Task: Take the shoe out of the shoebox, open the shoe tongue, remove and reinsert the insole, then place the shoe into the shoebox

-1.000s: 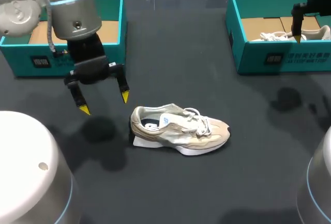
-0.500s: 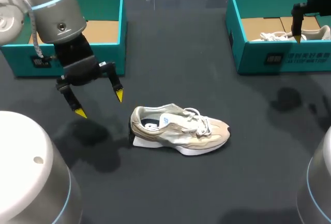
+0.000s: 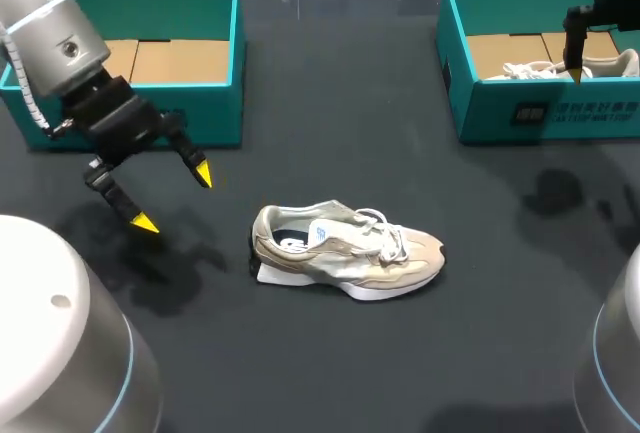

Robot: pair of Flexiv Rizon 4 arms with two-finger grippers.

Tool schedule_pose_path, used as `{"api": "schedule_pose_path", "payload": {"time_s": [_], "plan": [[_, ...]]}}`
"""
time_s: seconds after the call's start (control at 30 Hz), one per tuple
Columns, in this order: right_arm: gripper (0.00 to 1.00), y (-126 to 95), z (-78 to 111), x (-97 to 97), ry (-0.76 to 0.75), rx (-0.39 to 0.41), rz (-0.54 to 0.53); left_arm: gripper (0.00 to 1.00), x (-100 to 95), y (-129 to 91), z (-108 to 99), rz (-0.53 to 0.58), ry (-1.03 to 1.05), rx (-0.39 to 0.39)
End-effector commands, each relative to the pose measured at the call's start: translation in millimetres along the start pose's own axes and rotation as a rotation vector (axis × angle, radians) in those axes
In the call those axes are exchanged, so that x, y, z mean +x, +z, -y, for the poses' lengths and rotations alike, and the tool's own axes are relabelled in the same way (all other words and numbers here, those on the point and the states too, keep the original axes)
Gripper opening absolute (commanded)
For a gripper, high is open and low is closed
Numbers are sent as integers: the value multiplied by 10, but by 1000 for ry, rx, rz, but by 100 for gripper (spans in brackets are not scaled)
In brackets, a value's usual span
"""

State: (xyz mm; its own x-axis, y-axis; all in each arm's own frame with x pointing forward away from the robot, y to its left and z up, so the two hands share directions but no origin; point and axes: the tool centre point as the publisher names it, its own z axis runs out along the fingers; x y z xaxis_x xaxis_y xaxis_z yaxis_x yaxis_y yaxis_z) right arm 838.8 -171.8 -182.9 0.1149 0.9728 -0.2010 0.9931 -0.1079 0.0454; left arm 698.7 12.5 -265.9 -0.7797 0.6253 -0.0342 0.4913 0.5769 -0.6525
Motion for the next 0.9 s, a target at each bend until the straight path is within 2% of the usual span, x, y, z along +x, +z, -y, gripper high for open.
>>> {"api": "schedule_pose_path", "payload": {"time_s": [0.03, 0.4, 0.43, 0.6, 0.9], "plan": [[100, 1, 1, 4, 1, 0, 1, 100, 63, 15, -66, 95, -110, 49], [100, 1, 1, 4, 1, 0, 1, 100, 63, 15, -66, 95, -110, 49], [100, 1, 1, 4, 1, 0, 1, 100, 71, 63, -106, 123, -131, 47], [100, 1, 1, 4, 1, 0, 1, 100, 116, 271, -333, 145, -239, 185], [100, 1, 1, 4, 1, 0, 1, 100, 183, 525, -474, 205, -299, 255]]}}
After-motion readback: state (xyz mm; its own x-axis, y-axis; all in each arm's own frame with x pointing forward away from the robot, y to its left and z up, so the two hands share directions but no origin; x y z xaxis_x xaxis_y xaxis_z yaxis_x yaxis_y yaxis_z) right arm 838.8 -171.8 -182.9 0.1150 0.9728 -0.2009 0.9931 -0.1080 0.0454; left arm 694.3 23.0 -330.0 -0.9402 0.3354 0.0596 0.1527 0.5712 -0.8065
